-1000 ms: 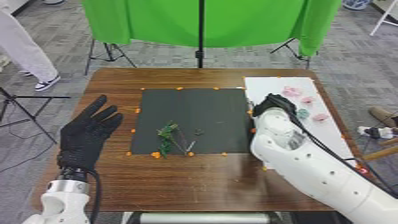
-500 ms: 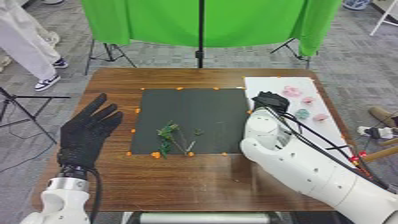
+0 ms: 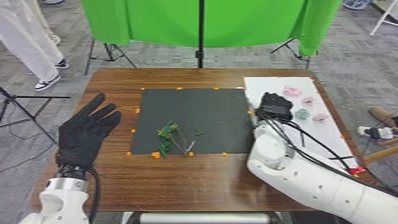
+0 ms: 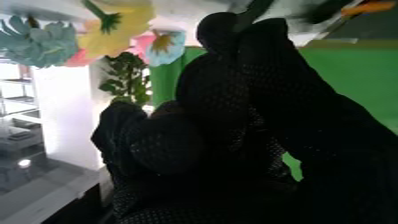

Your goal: Arrange flowers

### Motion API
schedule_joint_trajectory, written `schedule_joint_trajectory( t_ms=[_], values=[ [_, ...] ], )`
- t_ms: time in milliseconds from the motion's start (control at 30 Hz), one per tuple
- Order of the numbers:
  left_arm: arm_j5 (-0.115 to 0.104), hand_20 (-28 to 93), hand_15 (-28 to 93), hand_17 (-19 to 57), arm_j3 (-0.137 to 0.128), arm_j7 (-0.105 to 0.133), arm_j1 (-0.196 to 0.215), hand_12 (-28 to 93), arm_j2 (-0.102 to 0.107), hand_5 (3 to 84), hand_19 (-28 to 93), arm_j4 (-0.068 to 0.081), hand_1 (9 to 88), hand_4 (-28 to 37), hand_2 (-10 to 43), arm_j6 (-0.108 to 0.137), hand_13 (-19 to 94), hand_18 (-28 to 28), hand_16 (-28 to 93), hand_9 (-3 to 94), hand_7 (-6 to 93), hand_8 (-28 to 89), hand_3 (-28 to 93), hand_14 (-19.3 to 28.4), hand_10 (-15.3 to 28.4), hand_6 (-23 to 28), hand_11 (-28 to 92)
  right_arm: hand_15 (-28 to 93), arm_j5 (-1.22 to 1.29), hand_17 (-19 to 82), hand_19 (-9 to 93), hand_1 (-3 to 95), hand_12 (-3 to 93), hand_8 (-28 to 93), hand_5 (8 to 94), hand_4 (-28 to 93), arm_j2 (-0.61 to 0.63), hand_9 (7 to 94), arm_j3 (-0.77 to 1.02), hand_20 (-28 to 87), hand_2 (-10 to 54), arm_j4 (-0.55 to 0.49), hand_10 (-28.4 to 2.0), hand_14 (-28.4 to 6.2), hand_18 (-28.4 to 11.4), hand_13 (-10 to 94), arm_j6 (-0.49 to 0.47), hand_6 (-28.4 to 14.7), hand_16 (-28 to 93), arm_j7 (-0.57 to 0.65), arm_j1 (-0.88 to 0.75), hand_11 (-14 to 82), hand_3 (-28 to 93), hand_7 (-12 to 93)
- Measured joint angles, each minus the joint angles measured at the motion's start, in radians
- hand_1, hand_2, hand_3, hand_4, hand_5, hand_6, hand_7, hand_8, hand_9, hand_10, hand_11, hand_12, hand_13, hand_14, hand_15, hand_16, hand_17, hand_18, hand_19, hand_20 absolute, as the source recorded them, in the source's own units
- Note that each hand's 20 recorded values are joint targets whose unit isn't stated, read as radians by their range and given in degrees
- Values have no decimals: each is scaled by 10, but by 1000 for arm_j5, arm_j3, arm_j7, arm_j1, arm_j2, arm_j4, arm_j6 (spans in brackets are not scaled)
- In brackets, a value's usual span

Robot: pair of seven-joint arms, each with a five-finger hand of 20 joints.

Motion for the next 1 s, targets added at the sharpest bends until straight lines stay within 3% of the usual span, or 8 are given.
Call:
schedule_joint_trajectory(
  t_ms=[233, 400, 600, 1000],
  values=[
    [0, 40, 537, -84, 0, 7, 2, 112, 1, 401, 581, 0, 259, -201, 75, 0, 272, 281, -84, 374, 132, -97, 799, 275, 207, 100, 256, 840, -22, 412, 932, 556, 269, 97, 936, -283, 50, 883, -34, 708, -95, 2, -116, -123, -255, 775, 124, -41, 195, 20, 17, 548, 761, 228],
    [0, 39, 537, -85, 0, 17, 9, 112, 6, 400, 580, 0, 259, -202, 75, 0, 272, 281, -84, 374, 132, -96, 799, 275, 207, 100, 257, 844, -28, 417, 932, 546, 268, 104, 937, -283, 68, 888, -16, 718, -95, -35, -118, -126, -260, 781, 125, -47, 196, 30, 22, 551, 784, 237],
    [0, 38, 537, -85, -2, 25, 18, 112, 14, 400, 580, -3, 259, -202, 74, 1, 272, 281, -84, 374, 132, -96, 801, 275, 207, 100, 257, 850, -47, 421, 932, 543, 271, 107, 937, -283, 71, 891, 34, 728, -95, -169, -121, -132, -267, 784, 116, -52, 199, 31, 17, 555, 797, 247],
    [0, 39, 538, -86, -14, 20, 25, 112, 14, 400, 580, -7, 259, -203, 75, 1, 271, 281, -83, 374, 132, -97, 799, 275, 207, 99, 258, 856, -80, 430, 932, 543, 271, 108, 937, -283, -47, 896, 148, 744, -95, -343, -126, -135, -275, 792, 46, -55, 201, -44, -52, 565, 806, 258]
  ],
)
